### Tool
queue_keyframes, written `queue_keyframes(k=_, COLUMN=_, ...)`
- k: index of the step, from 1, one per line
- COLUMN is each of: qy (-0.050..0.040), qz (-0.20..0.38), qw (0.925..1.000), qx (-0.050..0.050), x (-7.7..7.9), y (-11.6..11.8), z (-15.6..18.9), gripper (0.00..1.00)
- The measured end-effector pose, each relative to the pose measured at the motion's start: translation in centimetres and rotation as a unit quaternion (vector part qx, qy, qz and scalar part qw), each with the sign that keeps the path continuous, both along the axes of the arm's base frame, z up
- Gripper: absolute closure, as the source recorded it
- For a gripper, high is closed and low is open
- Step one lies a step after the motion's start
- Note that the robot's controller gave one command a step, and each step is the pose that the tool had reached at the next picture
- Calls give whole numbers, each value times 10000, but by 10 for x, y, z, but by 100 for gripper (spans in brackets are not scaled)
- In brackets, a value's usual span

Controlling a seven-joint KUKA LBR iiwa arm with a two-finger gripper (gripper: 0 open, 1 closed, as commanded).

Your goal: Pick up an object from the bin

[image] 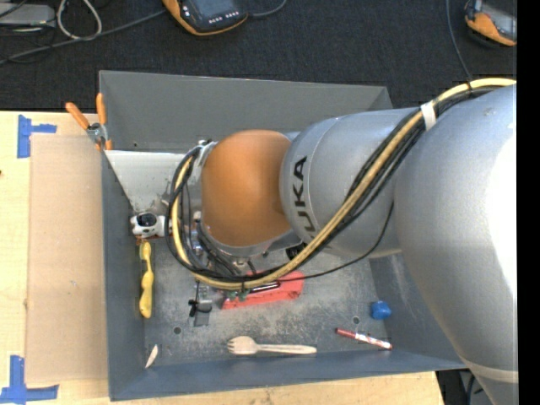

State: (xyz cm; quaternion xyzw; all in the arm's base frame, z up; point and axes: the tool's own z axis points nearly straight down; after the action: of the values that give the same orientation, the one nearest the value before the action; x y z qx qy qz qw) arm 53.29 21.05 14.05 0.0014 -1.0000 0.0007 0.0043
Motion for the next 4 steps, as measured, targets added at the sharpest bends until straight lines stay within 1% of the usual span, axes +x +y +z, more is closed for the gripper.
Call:
queue_keyframes(k=1, qy=-34, qz=-22, qw=10000, qx=7, x=2, y=-1, z=5, gripper=0)
queue_keyframes(k=2, qy=-1, qz=-119, qw=9999, qx=1, x=-25, y=-47, z=26, gripper=0)
queue_keyframes(k=3, qy=-16, qz=-210, qw=9998, qx=-1, x=-20, y=-68, z=41, gripper=0)
queue_keyframes(k=4, qy=-18, qz=14, qw=10000, qx=9, x=-5, y=-108, z=10, gripper=0)
